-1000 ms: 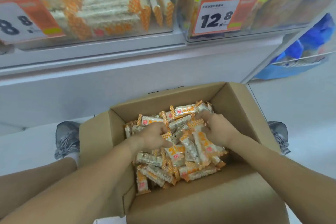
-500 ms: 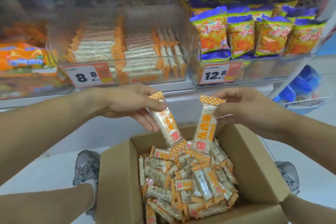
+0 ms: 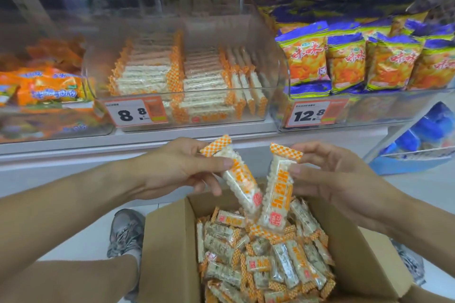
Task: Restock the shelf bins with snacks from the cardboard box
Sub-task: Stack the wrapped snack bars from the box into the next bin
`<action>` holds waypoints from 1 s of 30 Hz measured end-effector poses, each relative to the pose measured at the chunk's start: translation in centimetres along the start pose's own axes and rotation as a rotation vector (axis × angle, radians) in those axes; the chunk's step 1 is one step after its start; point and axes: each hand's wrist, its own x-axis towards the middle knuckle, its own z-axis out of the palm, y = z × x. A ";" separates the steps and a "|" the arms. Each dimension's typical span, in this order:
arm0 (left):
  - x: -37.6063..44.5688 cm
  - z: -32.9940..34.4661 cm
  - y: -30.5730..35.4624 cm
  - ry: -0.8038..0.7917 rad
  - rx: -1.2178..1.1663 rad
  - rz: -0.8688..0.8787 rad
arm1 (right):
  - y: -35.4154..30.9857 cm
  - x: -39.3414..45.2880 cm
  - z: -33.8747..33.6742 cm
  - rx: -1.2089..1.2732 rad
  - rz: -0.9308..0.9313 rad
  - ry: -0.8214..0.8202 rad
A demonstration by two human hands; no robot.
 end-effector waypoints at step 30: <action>0.9 1.8 0.5 -0.231 0.311 -0.023 | 2.0 0.2 1.1 -0.439 -0.098 0.070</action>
